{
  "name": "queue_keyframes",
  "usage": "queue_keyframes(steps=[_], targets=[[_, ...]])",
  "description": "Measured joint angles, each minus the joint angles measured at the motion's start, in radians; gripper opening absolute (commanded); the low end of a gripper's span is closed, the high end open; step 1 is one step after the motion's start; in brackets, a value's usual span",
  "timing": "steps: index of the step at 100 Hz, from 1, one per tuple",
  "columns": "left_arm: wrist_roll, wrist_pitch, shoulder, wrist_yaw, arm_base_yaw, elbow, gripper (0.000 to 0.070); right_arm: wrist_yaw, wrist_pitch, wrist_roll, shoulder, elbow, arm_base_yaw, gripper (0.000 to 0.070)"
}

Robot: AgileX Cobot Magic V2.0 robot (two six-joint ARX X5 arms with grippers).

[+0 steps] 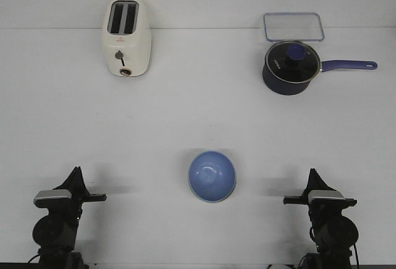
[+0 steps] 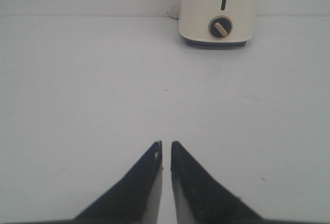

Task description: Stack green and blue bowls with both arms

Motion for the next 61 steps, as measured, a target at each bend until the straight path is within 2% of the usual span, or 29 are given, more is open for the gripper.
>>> queue_keyframes(steps=[61], targets=[[0.0, -0.002, 0.0, 0.0, 0.0, 0.0, 0.0015, 0.001, 0.031, 0.005, 0.0, 0.0, 0.0, 0.001]])
